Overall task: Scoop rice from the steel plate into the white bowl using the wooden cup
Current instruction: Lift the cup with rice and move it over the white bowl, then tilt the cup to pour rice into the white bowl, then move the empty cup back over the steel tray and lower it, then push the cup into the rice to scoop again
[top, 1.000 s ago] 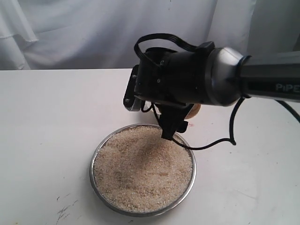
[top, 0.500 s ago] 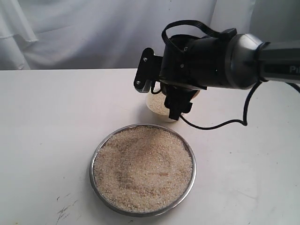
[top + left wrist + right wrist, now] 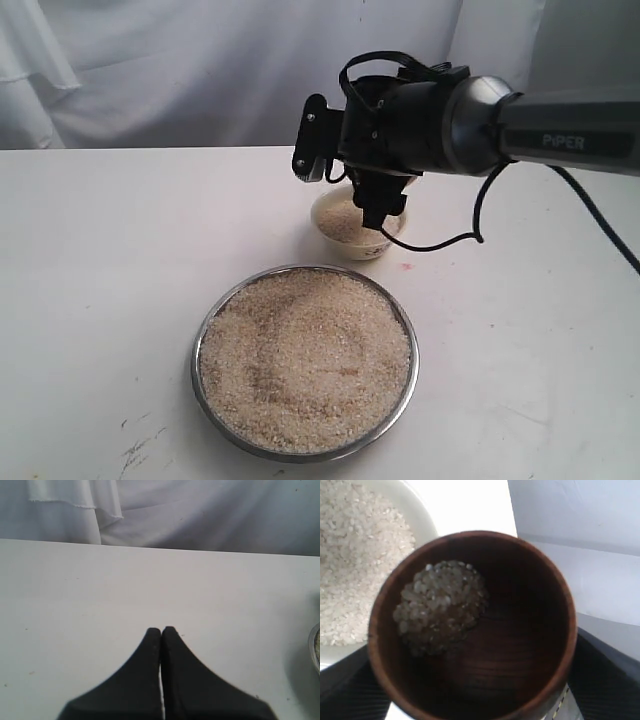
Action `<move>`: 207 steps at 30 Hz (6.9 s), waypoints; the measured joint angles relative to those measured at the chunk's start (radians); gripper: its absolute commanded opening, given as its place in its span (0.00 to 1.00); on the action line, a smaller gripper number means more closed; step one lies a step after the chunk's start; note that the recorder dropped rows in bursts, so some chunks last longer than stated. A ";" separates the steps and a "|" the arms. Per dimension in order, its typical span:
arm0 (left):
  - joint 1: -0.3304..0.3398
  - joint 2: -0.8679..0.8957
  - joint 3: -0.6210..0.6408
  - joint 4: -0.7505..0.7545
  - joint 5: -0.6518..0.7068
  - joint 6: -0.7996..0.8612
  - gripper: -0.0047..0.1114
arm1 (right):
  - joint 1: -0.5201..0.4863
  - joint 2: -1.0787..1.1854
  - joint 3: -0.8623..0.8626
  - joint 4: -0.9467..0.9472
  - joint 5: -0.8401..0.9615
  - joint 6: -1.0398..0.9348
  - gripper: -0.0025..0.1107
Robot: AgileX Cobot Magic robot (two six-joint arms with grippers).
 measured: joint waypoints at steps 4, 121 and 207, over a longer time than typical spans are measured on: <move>0.000 0.000 0.000 0.000 0.000 0.000 0.04 | 0.003 0.031 0.000 -0.042 0.033 -0.009 0.02; 0.000 0.000 0.000 0.000 0.000 0.000 0.04 | 0.162 0.183 0.024 -0.652 0.424 0.228 0.02; 0.000 0.000 0.000 0.000 0.000 0.000 0.04 | 0.330 0.006 0.049 0.425 0.412 -0.369 0.59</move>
